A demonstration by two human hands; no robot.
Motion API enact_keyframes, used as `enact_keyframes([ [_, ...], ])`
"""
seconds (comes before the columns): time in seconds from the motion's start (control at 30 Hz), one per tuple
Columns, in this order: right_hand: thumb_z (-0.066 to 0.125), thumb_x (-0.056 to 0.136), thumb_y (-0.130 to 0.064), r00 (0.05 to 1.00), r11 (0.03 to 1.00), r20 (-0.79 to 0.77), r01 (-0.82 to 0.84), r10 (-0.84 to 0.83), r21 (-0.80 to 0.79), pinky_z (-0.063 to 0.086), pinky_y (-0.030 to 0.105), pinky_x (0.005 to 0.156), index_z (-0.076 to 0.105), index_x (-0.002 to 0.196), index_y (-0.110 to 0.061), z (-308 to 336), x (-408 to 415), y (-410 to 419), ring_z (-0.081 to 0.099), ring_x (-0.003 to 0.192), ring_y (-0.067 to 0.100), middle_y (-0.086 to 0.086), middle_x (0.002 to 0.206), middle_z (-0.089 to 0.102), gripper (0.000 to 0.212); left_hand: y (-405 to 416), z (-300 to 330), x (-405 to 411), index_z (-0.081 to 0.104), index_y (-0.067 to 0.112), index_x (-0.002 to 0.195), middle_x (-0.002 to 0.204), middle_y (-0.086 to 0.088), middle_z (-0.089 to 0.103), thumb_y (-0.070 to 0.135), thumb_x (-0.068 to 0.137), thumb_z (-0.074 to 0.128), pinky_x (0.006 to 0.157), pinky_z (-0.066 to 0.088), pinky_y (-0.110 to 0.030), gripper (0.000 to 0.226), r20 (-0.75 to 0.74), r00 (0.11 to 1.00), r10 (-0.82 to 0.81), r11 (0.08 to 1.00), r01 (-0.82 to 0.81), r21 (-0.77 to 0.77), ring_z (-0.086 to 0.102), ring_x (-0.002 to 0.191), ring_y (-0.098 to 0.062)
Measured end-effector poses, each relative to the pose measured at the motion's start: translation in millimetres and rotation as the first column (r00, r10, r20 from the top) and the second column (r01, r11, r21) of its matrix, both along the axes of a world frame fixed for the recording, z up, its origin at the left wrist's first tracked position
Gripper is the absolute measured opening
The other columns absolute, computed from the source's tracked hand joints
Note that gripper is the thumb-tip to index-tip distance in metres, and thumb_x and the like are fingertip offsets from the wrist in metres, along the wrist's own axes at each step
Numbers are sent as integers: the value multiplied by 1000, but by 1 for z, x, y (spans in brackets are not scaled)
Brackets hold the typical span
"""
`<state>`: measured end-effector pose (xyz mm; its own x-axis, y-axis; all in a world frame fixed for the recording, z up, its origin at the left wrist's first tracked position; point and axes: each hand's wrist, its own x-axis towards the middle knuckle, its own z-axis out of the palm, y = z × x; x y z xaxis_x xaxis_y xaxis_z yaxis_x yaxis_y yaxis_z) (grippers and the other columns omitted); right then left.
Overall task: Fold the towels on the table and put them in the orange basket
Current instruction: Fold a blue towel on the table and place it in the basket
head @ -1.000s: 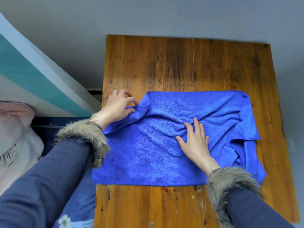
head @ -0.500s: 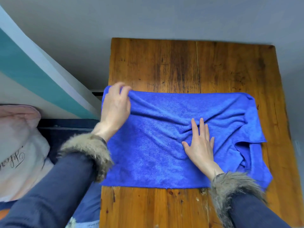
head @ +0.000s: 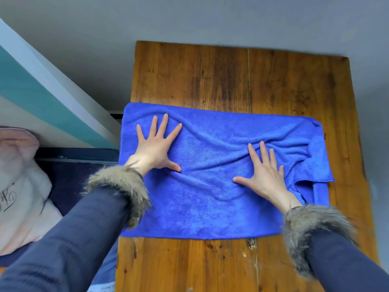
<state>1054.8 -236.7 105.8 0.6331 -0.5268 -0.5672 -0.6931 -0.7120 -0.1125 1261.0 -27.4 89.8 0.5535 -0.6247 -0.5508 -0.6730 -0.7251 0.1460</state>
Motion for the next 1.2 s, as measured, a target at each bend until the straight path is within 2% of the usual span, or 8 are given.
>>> enact_keyframes([
  [0.13, 61, 87, -36, 962, 994, 269, 65, -39, -88, 20, 49, 114, 24, 147, -17, 5, -14, -12, 16, 143, 27, 8, 157, 14, 73, -2, 8, -29, -5, 36, 148, 153, -6, -27, 70, 77, 49, 107, -10, -65, 95, 38, 999, 23, 988, -17, -153, -26, 140, -28],
  [0.23, 61, 87, -25, 885, 941, 444, 259, -140, -220, 34, 48, 100, 49, 131, -6, 7, -29, -28, 42, 126, 36, 17, 136, 47, 49, -18, 14, -68, -1, 35, 148, 153, -4, -26, 62, 86, 41, 107, -10, -63, 80, 38, 999, 16, 977, -8, -214, -25, 140, -28],
  [0.43, 55, 90, -33, 670, 706, 416, 703, -614, -90, 34, 49, 94, 47, 125, -8, 17, -60, -95, 35, 125, 36, 18, 131, 41, 43, -91, 11, -138, 5, 29, 149, 155, -7, -22, 51, 92, 42, 107, -7, -63, 71, 36, 999, -4, 975, 12, -223, -23, 141, -30],
  [0.6, 62, 87, -33, 667, 718, 302, 689, -681, 95, 35, 36, 92, 47, 124, -5, 8, -90, -141, 46, 119, 35, 19, 127, 50, 49, -158, 7, -182, 10, 27, 149, 155, -9, -18, 50, 91, 44, 107, -8, -64, 71, 85, 995, -51, 967, 71, -243, -20, 141, -33],
  [0.7, 65, 86, -26, 711, 748, 232, 630, -663, 209, 39, 30, 85, 62, 108, -6, 5, -100, -162, 55, 111, 31, 15, 114, 64, 30, -190, 4, -203, 15, 26, 149, 157, -10, -12, 55, 85, 53, 104, -4, -68, 80, 90, 992, -90, 960, 111, -258, -14, 142, -35],
  [0.83, 68, 82, -23, 741, 770, 229, 563, -631, 301, 39, 26, 78, 68, 86, -14, 9, -109, -190, 59, 104, 26, 6, 104, 69, 10, -216, -2, -220, -8, 33, 148, 153, -7, -26, 62, 78, 57, 104, 0, -69, 99, 37, 994, -106, 992, 108, -57, -22, 141, -32],
  [0.97, 65, 83, -23, 760, 818, 303, 534, -575, 213, 38, 25, 71, 64, 77, -21, 17, -112, -235, 60, 97, 26, 4, 97, 69, 6, -223, 0, -223, -11, 35, 147, 152, -4, -30, 60, 75, 62, 104, 5, -70, 105, -2, 999, -53, 999, 53, -8, -23, 141, -30],
  [1.2, 46, 91, -8, 715, 846, 540, 533, -444, -10, 36, 35, 84, 60, 106, -7, 17, -91, -296, 52, 108, 34, 16, 117, 56, 21, -232, 7, -227, -11, 35, 147, 152, -5, -30, 59, 73, 65, 106, 5, -67, 109, 5, 999, -35, 998, 35, 46, -24, 141, -30],
])
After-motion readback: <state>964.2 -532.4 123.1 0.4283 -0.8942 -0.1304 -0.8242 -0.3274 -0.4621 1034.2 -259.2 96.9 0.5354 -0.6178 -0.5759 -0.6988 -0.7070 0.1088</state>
